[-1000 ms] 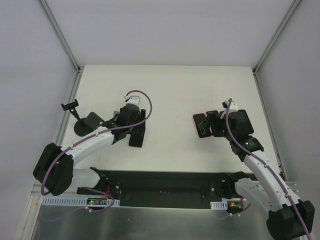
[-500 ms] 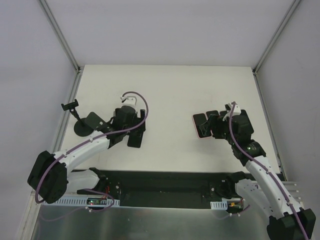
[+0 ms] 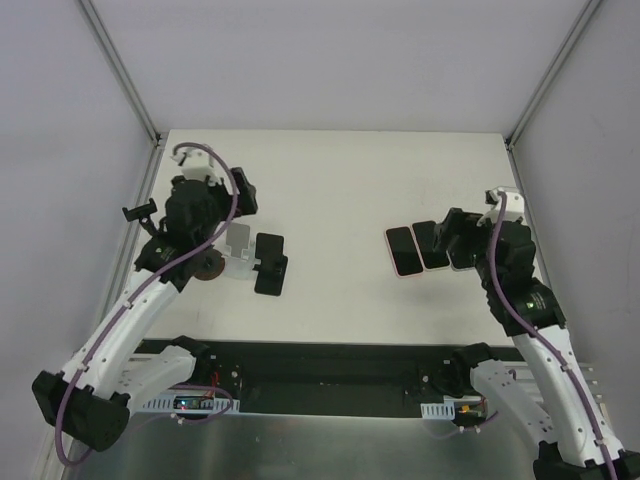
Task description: Remove the phone from the phone stand
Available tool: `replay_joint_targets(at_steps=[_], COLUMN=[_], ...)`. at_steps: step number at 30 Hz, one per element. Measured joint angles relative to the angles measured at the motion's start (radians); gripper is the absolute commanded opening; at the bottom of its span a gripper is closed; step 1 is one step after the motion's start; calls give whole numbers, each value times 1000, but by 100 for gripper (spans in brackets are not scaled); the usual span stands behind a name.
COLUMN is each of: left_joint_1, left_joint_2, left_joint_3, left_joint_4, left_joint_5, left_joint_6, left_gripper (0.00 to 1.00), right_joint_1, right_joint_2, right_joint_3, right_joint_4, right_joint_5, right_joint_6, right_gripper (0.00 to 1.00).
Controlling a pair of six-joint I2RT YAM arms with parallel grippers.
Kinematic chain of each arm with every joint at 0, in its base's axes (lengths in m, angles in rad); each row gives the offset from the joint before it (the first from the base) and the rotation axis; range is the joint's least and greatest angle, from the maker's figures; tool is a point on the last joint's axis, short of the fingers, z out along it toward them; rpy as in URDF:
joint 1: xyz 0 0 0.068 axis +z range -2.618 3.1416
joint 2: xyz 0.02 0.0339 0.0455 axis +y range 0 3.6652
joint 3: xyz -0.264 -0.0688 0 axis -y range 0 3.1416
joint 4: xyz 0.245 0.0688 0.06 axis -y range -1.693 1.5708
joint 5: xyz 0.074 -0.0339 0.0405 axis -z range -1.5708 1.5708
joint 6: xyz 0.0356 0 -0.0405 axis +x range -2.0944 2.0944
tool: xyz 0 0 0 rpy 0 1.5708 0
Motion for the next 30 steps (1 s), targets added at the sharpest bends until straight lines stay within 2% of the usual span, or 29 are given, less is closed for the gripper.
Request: replay_joint_targets(at_steps=[4, 9, 13, 19, 30], left_joint_1=[89, 102, 102, 102, 102], left_joint_2=[-91, -207, -303, -417, -516], left_joint_3=[99, 213, 300, 337, 338], left_joint_4=[-59, -111, -114, -61, 68], left_joint_5=[-84, -188, -254, -339, -370], left_joint_6=[48, 164, 280, 436, 618], left_gripper=[99, 99, 99, 99, 99], right_joint_1=[-2, -3, -4, -6, -6], right_joint_2=[-34, -75, -105, -160, -222], right_joint_3=[94, 213, 321, 376, 377], right_joint_4=[-43, -87, -88, -35, 76], right_joint_5=[193, 398, 502, 551, 555], right_joint_6=[-44, -113, -180, -272, -345], right_gripper=[96, 96, 96, 96, 96])
